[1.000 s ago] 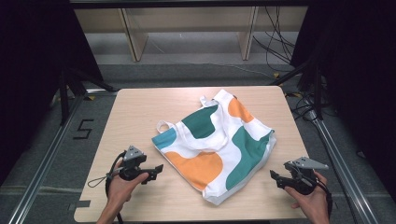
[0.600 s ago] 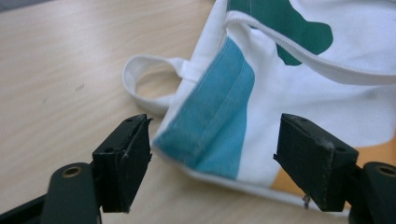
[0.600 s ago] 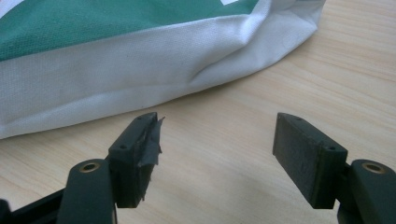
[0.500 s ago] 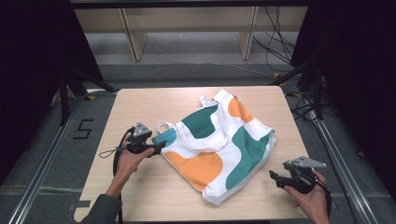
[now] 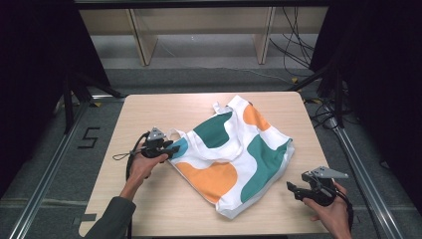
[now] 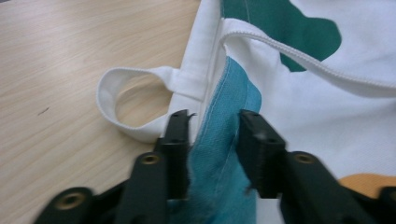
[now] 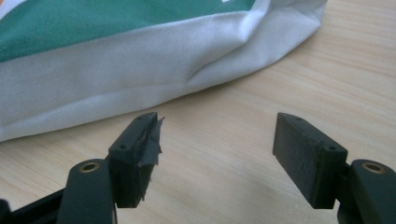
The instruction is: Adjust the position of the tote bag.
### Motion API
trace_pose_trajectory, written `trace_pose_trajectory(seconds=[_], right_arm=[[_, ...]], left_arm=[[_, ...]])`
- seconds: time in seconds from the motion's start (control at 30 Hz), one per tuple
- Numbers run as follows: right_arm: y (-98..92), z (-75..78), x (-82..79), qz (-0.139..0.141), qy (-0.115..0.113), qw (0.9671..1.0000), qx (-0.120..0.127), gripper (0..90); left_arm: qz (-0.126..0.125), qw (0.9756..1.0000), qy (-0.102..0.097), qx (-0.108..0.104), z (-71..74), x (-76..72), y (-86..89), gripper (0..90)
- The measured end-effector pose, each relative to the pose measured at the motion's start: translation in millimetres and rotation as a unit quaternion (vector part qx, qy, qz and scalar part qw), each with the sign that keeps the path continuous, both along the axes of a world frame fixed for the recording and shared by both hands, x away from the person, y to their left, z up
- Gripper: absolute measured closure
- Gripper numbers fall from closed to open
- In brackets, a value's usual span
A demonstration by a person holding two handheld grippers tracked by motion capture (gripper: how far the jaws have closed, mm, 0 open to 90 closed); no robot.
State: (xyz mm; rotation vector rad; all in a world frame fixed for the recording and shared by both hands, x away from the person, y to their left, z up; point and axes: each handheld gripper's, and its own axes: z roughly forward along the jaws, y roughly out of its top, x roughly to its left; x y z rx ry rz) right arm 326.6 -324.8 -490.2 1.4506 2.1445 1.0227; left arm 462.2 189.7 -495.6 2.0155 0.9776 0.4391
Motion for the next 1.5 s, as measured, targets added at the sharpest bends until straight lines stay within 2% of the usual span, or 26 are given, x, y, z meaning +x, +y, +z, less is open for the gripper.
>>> trace_pose_trajectory(seconds=[0.07, 0.13, 0.17, 0.2, 0.23, 0.37, 0.4, 0.43, 0.47, 0.57, 0.6, 0.67, 0.73, 0.83, 0.87, 0.93, 0.97, 1.0, 1.03, 1.13, 1.17, 1.23, 1.27, 1.37, 1.4, 1.5], right_arm=[[-2.2, 1.1, 1.6, 0.015, -0.018, 0.9996, -0.016, 32.7], [0.7, 1.9, -0.3, 0.004, -0.008, 0.9999, -0.006, 32.8], [0.4, 1.1, 1.5, 0.016, -0.012, 0.9998, -0.003, 32.8], [0.8, 1.1, 1.7, 0.016, -0.020, 0.9996, -0.009, 32.8], [3.6, 1.7, -0.5, 0.008, -0.009, 0.9999, 0.001, 32.8], [2.3, 2.6, 0.5, 0.026, -0.022, 0.9994, -0.005, 33.6], [5.9, 3.7, -1.7, 0.016, -0.011, 0.9998, 0.007, 33.8], [4.4, 4.5, -0.2, 0.028, -0.018, 0.9994, 0.005, 33.8], [8.5, 7.3, -3.3, 0.025, -0.015, 0.9993, 0.022, 34.2], [10.8, 11.0, -4.1, 0.039, -0.027, 0.9986, 0.021, 34.3], [12.7, 12.7, -5.5, 0.040, -0.025, 0.9985, 0.027, 34.5], [21.1, 17.8, -11.3, 0.041, -0.017, 0.9977, 0.051, 34.7], [25.2, 20.7, -12.0, 0.058, -0.026, 0.9967, 0.051, 35.2], [38.2, 27.2, -16.8, 0.075, -0.026, 0.9951, 0.059, 35.9], [44.4, 28.3, -17.9, 0.080, -0.026, 0.9943, 0.066, 36.0], [55.7, 28.4, -18.2, 0.080, -0.020, 0.9945, 0.064, 35.3], [61.8, 29.0, -20.0, 0.063, -0.001, 0.9959, 0.066, 35.3], [64.8, 25.6, -15.6, 0.069, -0.001, 0.9960, 0.057, 34.4], [64.8, 25.6, -15.6, 0.069, -0.001, 0.9960, 0.057, 34.4], [68.6, 19.0, -12.0, 0.059, 0.033, 0.9958, 0.061, 33.4], [70.6, 12.7, -8.9, 0.069, 0.069, 0.9917, 0.084, 35.3], [73.3, 12.0, -9.5, 0.063, 0.080, 0.9913, 0.083, 38.2], [72.1, 9.2, -5.1, 0.080, 0.063, 0.9927, 0.064, 42.8], [76.6, 12.1, -2.0, 0.087, 0.057, 0.9940, 0.034, 54.2], [75.5, 11.2, -0.1, 0.090, 0.036, 0.9948, 0.032, 58.9], [68.7, 12.9, 5.0, 0.096, 0.020, 0.9947, 0.031, 67.1]], left_arm=[[-0.010, 0.9999, 0.000, 0.002, -2.5, -2.2, 3.7, 82.7], [-0.009, 0.9998, 0.007, -0.014, -5.9, -5.5, 3.6, 85.2], [-0.011, 0.9999, 0.005, -0.012, -6.5, -7.2, 3.2, 87.1], [-0.012, 0.9999, 0.003, -0.005, -6.6, -8.5, 3.4, 87.6], [-0.011, 0.9998, 0.012, -0.010, -7.0, -10.1, 2.8, 87.8], [-0.017, 0.9997, 0.017, -0.010, -5.9, -19.1, 6.3, 88.1], [-0.015, 0.9995, 0.021, -0.016, -6.1, -21.7, 7.5, 88.1], [-0.013, 0.9993, 0.024, -0.024, -6.5, -25.3, 9.2, 88.1], [-0.016, 0.9992, 0.027, -0.025, -6.5, -32.6, 11.5, 88.1], [-0.024, 0.9991, 0.026, -0.021, -5.1, -42.9, 14.2, 88.1], [-0.021, 0.9990, 0.027, -0.029, -5.6, -48.7, 14.2, 88.1], [-0.024, 0.9989, 0.030, -0.027, -4.9, -57.2, 16.4, 88.1], [-0.031, 0.9990, 0.026, -0.016, -4.9, -64.9, 18.0, 88.1], [-0.037, 0.9987, 0.029, -0.020, -5.4, -75.1, 19.2, 88.0], [-0.034, 0.9985, 0.023, -0.035, -6.6, -79.0, 18.4, 88.0], [-0.031, 0.9983, 0.032, -0.037, -6.9, -86.2, 17.8, 88.0], [-0.034, 0.9982, 0.030, -0.039, -7.5, -89.5, 17.0, 88.0], [-0.042, 0.9982, 0.031, -0.028, -6.9, -92.0, 18.5, 87.9], [-0.037, 0.9981, 0.030, -0.040, -7.4, -94.9, 16.8, 87.9], [-0.048, 0.9975, 0.034, -0.038, -7.4, -99.4, 18.0, 87.7], [-0.046, 0.9975, 0.036, -0.040, -8.1, -100.2, 17.7, 87.6], [-0.042, 0.9973, 0.041, -0.043, -8.3, -101.3, 17.0, 87.6], [-0.045, 0.9972, 0.043, -0.042, -7.8, -101.9, 16.9, 87.6], [-0.044, 0.9973, 0.037, -0.046, -8.9, -105.3, 14.9, 87.5], [-0.045, 0.9972, 0.043, -0.042, -8.8, -106.1, 15.1, 87.5], [-0.053, 0.9966, 0.046, -0.044, -8.8, -109.1, 12.1, 87.5]])
